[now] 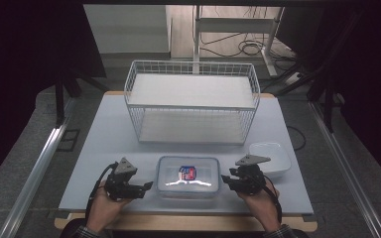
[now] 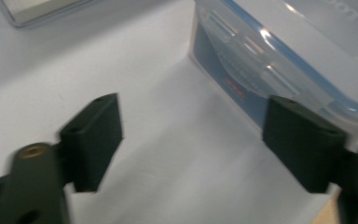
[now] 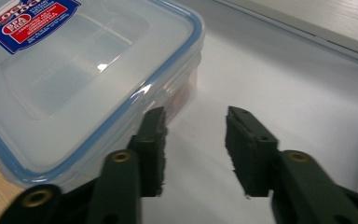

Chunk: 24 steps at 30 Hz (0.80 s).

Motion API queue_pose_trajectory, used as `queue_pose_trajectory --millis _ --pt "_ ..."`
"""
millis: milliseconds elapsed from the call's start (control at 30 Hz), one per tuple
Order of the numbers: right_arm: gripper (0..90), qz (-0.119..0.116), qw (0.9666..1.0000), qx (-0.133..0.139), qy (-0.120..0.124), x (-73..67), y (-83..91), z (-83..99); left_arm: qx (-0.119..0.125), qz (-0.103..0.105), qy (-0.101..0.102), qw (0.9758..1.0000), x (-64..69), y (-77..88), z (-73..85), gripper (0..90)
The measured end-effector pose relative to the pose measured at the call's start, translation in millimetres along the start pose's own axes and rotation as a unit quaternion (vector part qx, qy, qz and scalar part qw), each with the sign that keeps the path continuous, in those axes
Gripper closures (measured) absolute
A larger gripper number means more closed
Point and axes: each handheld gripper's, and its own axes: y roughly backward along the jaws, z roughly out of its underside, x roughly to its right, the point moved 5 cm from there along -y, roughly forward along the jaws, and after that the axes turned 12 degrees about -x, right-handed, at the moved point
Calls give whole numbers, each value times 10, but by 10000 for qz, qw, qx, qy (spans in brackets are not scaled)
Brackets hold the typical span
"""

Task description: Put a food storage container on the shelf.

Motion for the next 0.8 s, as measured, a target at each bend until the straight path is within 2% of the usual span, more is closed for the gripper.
queue_pose_trajectory --millis 100,167,267,433,533,600,667,700,733,800 --pt "449 -102 9999 124 -56 -1 50 -17 36 83 8 10000 -23 9 11 141" --pt "399 -133 9997 208 -45 -10 88 -29 65 29 -26 10000 -39 14 15 91" --pt "320 -200 9992 335 -7 -28 125 -44 73 17 -57 10000 -54 14 12 76" --pt "207 -406 9979 513 -24 -25 146 -70 158 163 -45 9997 -40 70 -70 75" --pt "159 -595 9964 598 -45 -46 149 -108 215 334 -32 9992 -17 103 -151 75" --pt "140 -745 9958 536 -55 -77 133 -123 165 419 -58 9990 15 95 -197 73" --pt "101 -842 9953 475 -60 -113 103 -134 115 365 -165 9991 44 87 -236 59" --pt "77 -853 9954 429 -51 -129 87 -137 179 435 -133 9988 59 95 -257 60" --pt "54 -849 9957 359 -9 -147 67 -139 206 591 -105 9980 72 96 -280 65" --pt "47 -853 9961 238 -2 -185 35 -150 174 737 -112 9971 96 78 -330 69"
